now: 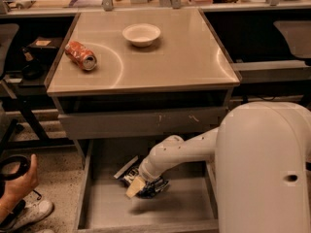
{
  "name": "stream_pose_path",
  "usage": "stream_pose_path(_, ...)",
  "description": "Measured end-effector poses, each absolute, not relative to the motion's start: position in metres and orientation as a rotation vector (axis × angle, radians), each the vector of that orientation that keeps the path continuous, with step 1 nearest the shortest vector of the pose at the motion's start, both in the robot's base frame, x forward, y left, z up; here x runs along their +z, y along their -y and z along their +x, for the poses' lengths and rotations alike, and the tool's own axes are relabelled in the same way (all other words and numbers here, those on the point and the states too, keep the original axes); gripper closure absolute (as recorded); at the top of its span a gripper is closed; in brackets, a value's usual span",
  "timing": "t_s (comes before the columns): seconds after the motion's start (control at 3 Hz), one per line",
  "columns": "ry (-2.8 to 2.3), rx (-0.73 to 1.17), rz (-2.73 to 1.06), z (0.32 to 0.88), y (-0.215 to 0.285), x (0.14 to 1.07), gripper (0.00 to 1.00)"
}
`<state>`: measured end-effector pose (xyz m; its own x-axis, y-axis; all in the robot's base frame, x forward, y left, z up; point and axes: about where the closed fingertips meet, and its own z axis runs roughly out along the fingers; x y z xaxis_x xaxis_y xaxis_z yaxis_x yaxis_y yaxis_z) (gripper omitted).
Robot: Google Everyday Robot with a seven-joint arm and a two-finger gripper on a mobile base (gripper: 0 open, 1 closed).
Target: Pick blue chip bag from middle drawer and place on counter
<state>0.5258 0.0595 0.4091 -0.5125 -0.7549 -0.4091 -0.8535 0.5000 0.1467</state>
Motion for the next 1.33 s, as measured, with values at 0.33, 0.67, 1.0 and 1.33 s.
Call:
stream_pose_path(0.33, -2.469, 0.457, -1.356, 0.536, -0.056, 0.39, 0.0)
stream_pose_path(0.67, -2.491, 0.446, -1.356, 0.541, -0.053, 0.37, 0.0)
stream_pose_path(1.0, -2.492, 0.446, -1.355, 0.541, -0.053, 0.37, 0.19)
stream_pose_path(1.33, -2.492, 0.446, -1.355, 0.541, -0.053, 0.369, 0.42)
